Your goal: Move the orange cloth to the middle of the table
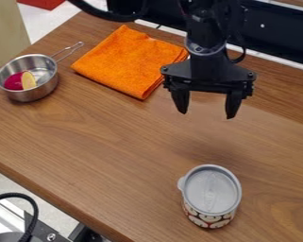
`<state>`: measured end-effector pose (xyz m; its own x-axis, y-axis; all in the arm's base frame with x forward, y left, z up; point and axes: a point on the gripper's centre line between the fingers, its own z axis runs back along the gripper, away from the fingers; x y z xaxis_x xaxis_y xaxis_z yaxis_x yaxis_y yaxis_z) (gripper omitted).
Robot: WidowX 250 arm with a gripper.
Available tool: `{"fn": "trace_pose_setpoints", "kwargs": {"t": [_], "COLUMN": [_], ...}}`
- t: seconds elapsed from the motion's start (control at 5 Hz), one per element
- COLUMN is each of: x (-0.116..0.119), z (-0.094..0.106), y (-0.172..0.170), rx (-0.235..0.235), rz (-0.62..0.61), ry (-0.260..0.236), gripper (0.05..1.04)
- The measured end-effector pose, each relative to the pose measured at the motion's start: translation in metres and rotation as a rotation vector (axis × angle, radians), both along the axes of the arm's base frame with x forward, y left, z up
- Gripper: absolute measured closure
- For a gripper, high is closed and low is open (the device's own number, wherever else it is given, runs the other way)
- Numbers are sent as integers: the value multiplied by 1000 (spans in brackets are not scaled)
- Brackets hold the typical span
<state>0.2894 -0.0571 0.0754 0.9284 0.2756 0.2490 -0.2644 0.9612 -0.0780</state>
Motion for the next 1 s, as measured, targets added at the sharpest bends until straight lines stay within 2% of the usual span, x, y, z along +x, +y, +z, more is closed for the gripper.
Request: {"fn": "trace_pose_setpoints", "kwargs": {"t": [0.2, 0.4, 0.6, 0.8, 1.0], "x": [-3, 5, 17, 33, 48], "z": [-8, -10, -11, -12, -14], "y": [1, 34, 72, 103, 127], "rx": [8, 69, 100, 128, 137], "rz": [-5, -12, 5, 8, -54], "ry": [25, 9, -15, -61, -80], "gripper": [88, 88, 88, 88, 101]}}
